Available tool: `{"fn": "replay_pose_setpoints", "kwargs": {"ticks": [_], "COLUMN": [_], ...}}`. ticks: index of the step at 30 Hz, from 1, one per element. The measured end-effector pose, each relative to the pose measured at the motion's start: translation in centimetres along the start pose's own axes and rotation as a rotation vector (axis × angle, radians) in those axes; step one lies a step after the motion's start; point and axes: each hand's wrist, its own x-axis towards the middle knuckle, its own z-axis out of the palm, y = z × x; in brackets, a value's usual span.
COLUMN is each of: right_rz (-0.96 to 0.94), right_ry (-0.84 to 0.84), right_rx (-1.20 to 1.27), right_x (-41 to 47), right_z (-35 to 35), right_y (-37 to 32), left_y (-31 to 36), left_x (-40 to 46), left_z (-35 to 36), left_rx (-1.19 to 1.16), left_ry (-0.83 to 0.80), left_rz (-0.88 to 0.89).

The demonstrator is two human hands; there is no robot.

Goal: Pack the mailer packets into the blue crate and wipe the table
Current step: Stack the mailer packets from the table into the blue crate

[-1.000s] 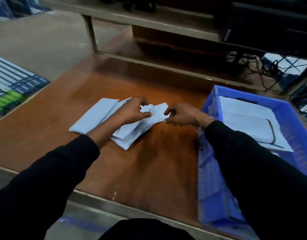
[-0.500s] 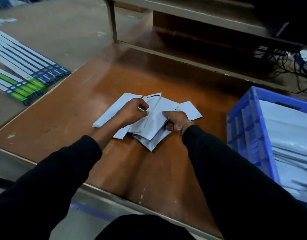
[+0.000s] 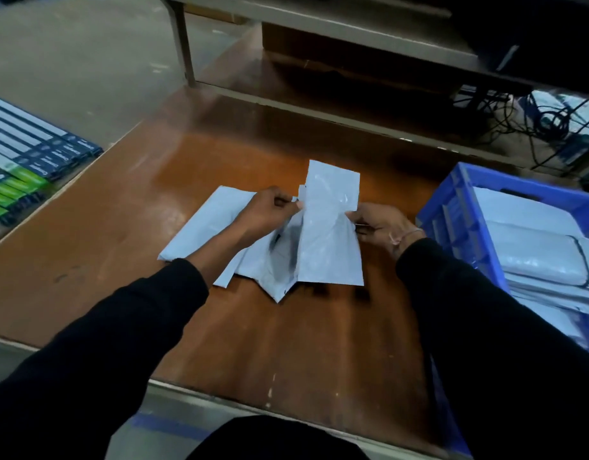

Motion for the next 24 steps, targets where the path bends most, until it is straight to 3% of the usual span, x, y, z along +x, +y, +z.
{"fn": "replay_pose_setpoints", "kwargs": {"ticks": [6,14,24], "right_rz": [-0.079,-0.343,-0.646], "right_ry": [0.030,0.193,0.381], "right_rx": [-0.073,-0.178,-0.349], "right_x": [-0.5,-3.1,-7.2], "right_z": [-3.6,-6.6,-13.1], "right_y": [-1.0,-1.2,-3.1], "left_y": [2.4,5.6,11.9], "left_x": [-0.1,-1.2,-3.1], "left_z": [3.1,6.0,11.3], "left_rx": [-0.434,-0.655,-0.581], "left_ry": [-0.286,-0.274,-0.144], "left_rz": [-0.108,-0.150,0.013]}}
